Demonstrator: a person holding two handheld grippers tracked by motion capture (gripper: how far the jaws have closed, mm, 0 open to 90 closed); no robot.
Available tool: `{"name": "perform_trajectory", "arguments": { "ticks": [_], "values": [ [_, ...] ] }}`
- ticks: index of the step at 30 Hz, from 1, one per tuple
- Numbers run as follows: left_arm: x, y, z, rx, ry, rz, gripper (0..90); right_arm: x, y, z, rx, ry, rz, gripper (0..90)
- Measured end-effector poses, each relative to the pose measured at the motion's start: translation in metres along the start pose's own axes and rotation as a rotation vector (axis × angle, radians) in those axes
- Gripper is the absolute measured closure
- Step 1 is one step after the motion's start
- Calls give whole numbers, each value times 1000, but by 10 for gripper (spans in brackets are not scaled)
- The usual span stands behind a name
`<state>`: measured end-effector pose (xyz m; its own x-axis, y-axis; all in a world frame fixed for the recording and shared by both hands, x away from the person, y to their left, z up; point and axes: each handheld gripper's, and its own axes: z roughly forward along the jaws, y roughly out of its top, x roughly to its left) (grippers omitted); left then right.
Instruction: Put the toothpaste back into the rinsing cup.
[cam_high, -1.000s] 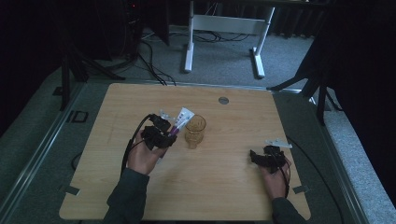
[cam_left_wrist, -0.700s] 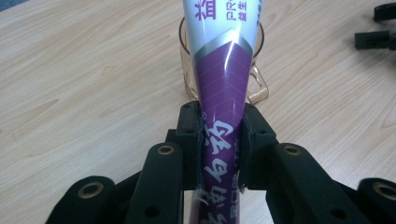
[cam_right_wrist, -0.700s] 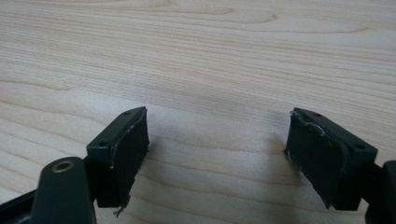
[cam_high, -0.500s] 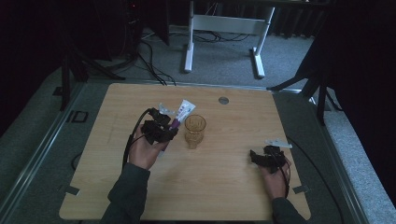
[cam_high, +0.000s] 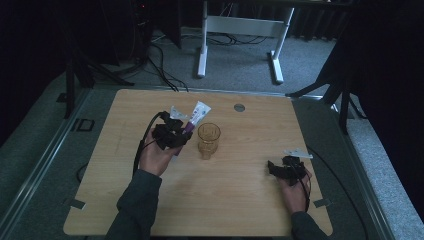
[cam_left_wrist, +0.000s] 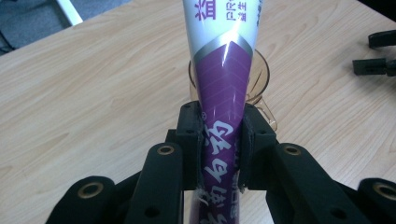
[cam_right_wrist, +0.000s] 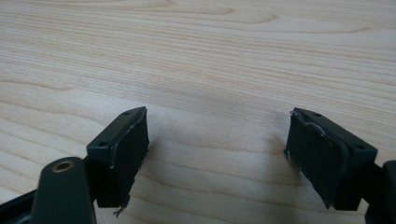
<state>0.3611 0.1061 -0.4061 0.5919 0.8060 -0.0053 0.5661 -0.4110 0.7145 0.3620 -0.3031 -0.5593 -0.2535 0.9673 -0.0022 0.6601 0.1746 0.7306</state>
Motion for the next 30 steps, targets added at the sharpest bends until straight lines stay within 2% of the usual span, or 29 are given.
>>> {"name": "perform_trajectory", "arguments": {
  "ticks": [6,13,30],
  "values": [
    [3,1,1,-35,-7,3,733,0,0,0,0,0,0,208],
    [6,1,5,-51,8,1,733,0,0,0,-1,1,-1,208],
    [8,4,6,-114,12,-12,733,0,0,0,-1,2,-2,208]
  ]
}}
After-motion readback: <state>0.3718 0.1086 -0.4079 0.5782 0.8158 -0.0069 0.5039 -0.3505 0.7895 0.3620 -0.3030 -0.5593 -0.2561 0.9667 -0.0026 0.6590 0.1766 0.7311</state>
